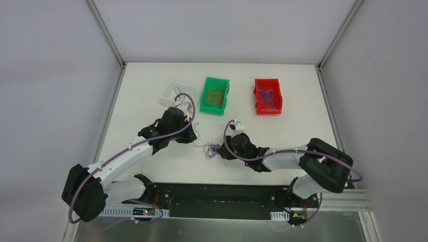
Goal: Untangle the cables
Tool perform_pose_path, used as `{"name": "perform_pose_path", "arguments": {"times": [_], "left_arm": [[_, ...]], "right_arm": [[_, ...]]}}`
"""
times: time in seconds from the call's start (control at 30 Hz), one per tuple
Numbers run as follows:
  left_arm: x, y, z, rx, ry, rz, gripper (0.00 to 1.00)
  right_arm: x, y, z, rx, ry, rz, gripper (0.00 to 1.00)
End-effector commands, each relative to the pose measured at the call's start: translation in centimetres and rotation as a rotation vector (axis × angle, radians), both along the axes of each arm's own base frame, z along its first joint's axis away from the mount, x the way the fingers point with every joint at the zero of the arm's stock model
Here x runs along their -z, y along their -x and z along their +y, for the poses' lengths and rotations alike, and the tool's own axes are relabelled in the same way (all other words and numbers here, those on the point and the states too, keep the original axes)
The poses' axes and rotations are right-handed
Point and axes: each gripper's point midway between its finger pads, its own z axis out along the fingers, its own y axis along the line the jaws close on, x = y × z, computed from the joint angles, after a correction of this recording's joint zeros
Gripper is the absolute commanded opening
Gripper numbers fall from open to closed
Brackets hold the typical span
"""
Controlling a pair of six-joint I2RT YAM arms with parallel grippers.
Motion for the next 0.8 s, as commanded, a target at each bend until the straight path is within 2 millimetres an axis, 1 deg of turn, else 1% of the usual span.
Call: {"name": "perform_pose_path", "arguments": {"times": [0.0, 0.07, 0.1, 0.13, 0.17, 0.2, 0.3, 0.33, 0.37, 0.4, 0.43, 0.5, 0.57, 0.6, 0.63, 0.7, 0.73, 0.77], "left_arm": [[-1.7, -1.2, -0.2, -0.009, 0.003, -0.060, 0.00], [-1.7, -1.5, 0.5, -0.039, -0.027, -0.071, 0.00], [-1.4, -1.7, 1.4, -0.074, -0.066, -0.068, 0.00], [-1.4, -2.0, 2.4, -0.115, -0.099, -0.069, 0.00], [-1.5, -2.3, 3.4, -0.159, -0.130, -0.073, 0.00], [-1.6, -2.7, 4.3, -0.201, -0.152, -0.077, 0.00], [-2.3, -3.5, 8.0, -0.367, -0.195, -0.085, 0.00], [-2.6, -3.7, 9.4, -0.431, -0.209, -0.095, 0.00], [-2.9, -3.7, 10.4, -0.478, -0.207, -0.099, 0.00], [-3.3, -3.8, 11.7, -0.540, -0.214, -0.115, 0.00], [-3.5, -3.7, 12.6, -0.590, -0.213, -0.126, 0.00], [-4.1, -3.5, 14.1, -0.670, -0.197, -0.148, 0.00], [-4.5, -3.2, 15.1, -0.724, -0.174, -0.165, 0.00], [-4.6, -3.1, 15.4, -0.740, -0.167, -0.171, 0.00], [-4.7, -3.0, 15.6, -0.750, -0.160, -0.177, 0.00], [-4.7, -2.8, 15.6, -0.746, -0.150, -0.177, 0.00], [-4.6, -2.8, 15.3, -0.725, -0.143, -0.169, 0.00], [-4.5, -2.9, 14.3, -0.674, -0.126, -0.158, 0.00]], "right_arm": [[0.6, 0.0, -0.6, 0.012, 0.055, -0.014, 0.22], [0.0, 0.0, -1.3, 0.026, 0.060, -0.027, 0.18], [-0.5, -0.1, -1.7, 0.039, 0.064, -0.037, 0.15], [-0.7, -0.1, -2.4, 0.055, 0.085, -0.038, 0.10], [-1.0, -0.5, -3.2, 0.089, 0.107, -0.051, 0.07], [-1.2, -0.7, -4.0, 0.118, 0.131, -0.054, 0.06], [-1.7, -1.4, -6.8, 0.222, 0.198, -0.053, 0.05], [-1.9, -1.7, -8.0, 0.272, 0.216, -0.048, 0.06], [-2.1, -2.2, -9.2, 0.327, 0.229, -0.040, 0.07], [-1.9, -2.2, -10.8, 0.380, 0.257, -0.016, 0.09], [-1.9, -2.5, -12.1, 0.432, 0.269, 0.003, 0.11], [-1.9, -3.0, -14.6, 0.534, 0.283, 0.053, 0.12], [-1.7, -3.3, -16.7, 0.610, 0.289, 0.106, 0.14], [-1.6, -3.4, -17.4, 0.632, 0.285, 0.128, 0.18], [-1.5, -3.6, -17.9, 0.652, 0.278, 0.148, 0.26], [-1.5, -3.7, -18.2, 0.662, 0.252, 0.181, 0.34], [-1.6, -3.8, -17.9, 0.650, 0.237, 0.186, 0.37], [-1.8, -3.8, -17.4, 0.623, 0.222, 0.188, 0.37]]}}
